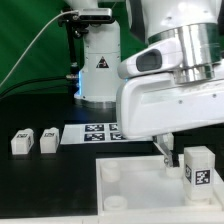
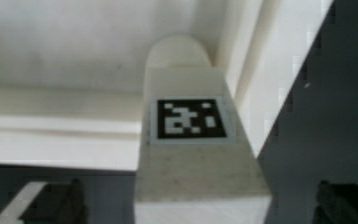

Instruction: Assemble one leg

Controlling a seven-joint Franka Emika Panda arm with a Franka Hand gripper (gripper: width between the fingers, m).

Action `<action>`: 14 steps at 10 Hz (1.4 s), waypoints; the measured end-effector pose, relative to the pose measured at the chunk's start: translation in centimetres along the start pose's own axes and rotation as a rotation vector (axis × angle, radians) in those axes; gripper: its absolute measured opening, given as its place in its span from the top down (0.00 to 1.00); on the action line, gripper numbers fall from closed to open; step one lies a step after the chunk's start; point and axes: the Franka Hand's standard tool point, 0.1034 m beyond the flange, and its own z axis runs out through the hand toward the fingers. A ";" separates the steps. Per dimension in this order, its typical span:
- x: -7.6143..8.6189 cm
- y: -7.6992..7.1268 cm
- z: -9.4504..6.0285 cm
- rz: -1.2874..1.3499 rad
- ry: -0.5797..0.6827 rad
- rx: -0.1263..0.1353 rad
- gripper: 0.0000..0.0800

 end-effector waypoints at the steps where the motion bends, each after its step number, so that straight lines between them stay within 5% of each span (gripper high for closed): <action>1: -0.2 -0.2 0.1 0.016 -0.104 0.017 0.19; 3: -0.6 -0.5 0.1 0.019 -0.281 0.050 0.19; 5: -0.1 0.3 0.7 0.026 -0.252 0.047 0.19; 7: -0.2 0.2 0.8 0.025 -0.257 0.047 0.47; 8: -0.2 0.2 0.8 0.026 -0.258 0.047 0.47; 9: -0.2 0.3 0.8 0.026 -0.258 0.046 0.63; 12: -0.2 0.4 0.9 0.073 -0.255 0.044 0.63; 14: 0.2 0.5 1.1 0.374 -0.225 0.016 0.63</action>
Offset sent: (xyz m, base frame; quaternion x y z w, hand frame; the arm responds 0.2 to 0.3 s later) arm 0.0003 -0.0068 -0.0049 0.0094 -0.0767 -0.0021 0.9970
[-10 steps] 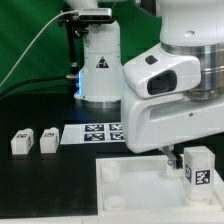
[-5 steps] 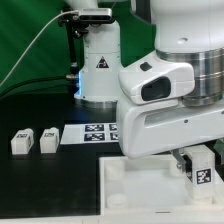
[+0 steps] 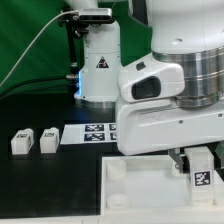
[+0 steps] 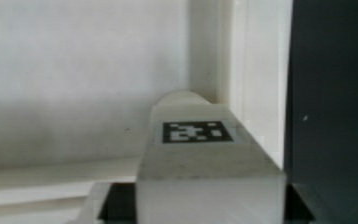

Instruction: Assemble one leg

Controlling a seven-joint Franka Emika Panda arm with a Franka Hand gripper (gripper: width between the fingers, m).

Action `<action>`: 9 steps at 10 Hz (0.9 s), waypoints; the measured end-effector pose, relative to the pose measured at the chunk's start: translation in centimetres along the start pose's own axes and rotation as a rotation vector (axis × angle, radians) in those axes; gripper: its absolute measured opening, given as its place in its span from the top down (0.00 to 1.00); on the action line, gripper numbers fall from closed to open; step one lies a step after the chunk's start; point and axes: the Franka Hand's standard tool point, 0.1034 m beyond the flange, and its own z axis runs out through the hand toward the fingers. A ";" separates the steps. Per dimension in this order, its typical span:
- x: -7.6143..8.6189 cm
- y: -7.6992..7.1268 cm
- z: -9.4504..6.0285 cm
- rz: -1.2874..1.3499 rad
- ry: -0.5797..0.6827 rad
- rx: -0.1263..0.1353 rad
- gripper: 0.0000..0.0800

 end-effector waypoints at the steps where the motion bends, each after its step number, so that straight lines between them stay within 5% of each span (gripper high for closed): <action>1: 0.0 0.0 0.0 0.212 0.000 0.005 0.63; 6: -0.1 -0.5 0.3 1.009 -0.005 0.058 0.63; 9: -0.1 -0.5 0.3 0.978 0.000 0.058 0.60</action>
Offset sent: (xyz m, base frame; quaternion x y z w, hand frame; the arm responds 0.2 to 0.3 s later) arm 0.0076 0.0309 0.0029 0.0974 -0.0195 0.5065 0.8565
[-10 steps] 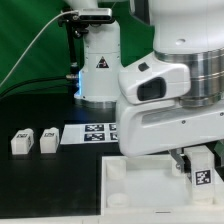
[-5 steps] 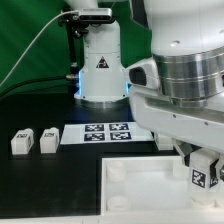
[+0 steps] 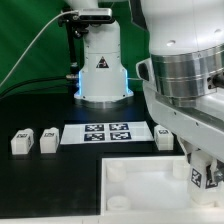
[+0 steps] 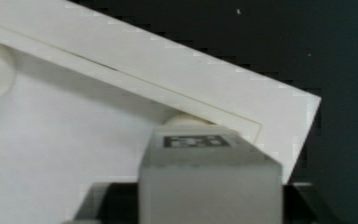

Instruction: Assemble one leg

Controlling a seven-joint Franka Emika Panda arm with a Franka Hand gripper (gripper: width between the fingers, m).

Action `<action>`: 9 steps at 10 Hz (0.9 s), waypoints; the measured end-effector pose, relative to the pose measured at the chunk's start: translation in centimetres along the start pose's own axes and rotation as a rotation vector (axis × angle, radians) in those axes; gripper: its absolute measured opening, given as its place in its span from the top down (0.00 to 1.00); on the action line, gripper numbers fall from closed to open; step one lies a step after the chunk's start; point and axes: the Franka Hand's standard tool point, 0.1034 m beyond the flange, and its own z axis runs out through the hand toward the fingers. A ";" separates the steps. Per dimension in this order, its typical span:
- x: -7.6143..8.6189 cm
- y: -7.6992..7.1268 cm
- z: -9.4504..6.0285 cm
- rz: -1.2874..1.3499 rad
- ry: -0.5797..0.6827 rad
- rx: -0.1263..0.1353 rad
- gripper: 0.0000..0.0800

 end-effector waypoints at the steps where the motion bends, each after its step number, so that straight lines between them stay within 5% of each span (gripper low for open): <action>1: 0.0 0.0 0.0 -0.072 0.001 0.001 0.38; 2: 0.1 0.1 0.1 -0.189 0.006 0.003 0.38; 3: -0.2 0.0 -0.1 -0.283 0.014 0.000 0.23; 4: -0.7 0.0 -0.5 -0.434 0.036 0.002 0.20; 9: -0.2 -0.2 -0.3 -1.182 0.092 -0.032 0.19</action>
Offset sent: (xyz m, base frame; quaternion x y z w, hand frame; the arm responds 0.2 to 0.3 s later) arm -0.0202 0.0025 0.0172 -0.0146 0.0695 -0.2954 0.9527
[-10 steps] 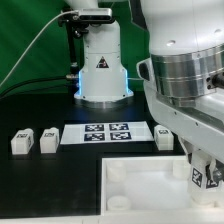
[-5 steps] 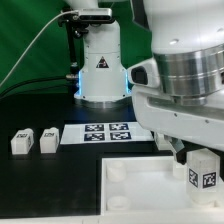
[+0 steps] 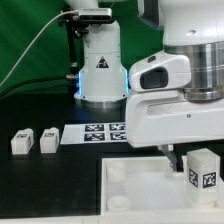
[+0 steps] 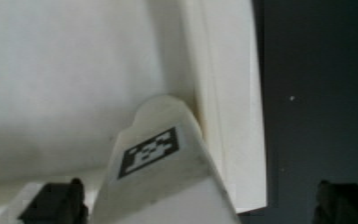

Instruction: Assemble one leg

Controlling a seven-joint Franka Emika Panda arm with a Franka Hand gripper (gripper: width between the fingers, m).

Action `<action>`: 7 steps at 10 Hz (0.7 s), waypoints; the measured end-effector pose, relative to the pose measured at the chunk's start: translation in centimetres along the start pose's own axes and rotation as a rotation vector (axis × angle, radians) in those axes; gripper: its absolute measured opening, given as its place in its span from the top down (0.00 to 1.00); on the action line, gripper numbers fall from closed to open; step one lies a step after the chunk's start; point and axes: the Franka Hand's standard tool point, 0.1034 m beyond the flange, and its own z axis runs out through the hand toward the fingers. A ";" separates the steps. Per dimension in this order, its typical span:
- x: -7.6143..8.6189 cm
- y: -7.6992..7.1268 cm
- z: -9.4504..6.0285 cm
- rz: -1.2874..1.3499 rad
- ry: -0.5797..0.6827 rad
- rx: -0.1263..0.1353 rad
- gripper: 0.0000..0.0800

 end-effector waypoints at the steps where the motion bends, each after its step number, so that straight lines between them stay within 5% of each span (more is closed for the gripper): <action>1: 0.3 0.4 0.0 -0.062 0.017 0.001 0.19; 4: 0.2 0.2 0.1 0.044 0.016 0.004 0.33; 5: 0.2 0.3 0.1 0.128 0.015 0.006 0.56; 7: 0.2 0.6 0.1 0.330 0.014 0.008 0.63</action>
Offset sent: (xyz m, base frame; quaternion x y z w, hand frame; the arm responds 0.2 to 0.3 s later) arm 0.0000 0.0000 0.0000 0.0000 0.0000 0.0000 1.0000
